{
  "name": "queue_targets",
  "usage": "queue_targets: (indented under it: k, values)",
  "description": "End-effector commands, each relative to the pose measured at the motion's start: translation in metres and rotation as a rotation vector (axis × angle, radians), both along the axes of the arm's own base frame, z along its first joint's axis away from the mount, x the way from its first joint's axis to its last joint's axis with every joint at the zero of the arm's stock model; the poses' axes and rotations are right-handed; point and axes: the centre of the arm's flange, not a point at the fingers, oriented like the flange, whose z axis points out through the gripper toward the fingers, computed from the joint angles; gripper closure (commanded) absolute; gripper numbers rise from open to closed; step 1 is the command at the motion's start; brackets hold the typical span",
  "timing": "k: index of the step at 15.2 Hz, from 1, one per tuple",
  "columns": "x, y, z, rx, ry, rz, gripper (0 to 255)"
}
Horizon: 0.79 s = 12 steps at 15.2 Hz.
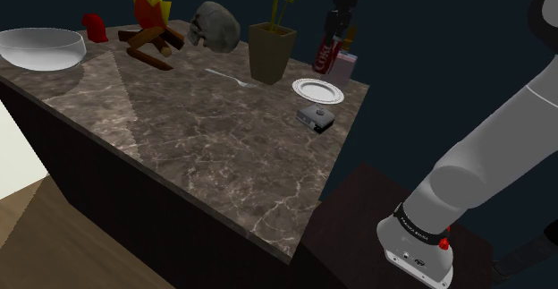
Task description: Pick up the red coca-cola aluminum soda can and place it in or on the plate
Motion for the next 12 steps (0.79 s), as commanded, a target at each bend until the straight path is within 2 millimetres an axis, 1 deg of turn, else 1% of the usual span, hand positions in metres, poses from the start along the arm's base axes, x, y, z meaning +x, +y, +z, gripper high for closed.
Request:
queue_targets:
  k: [1, 12]
  values:
    - [0.000, 0.000, -0.011, 0.000, -0.001, 0.000, 255]
    - [0.000, 0.000, -0.069, 0.000, -0.001, 0.000, 255]
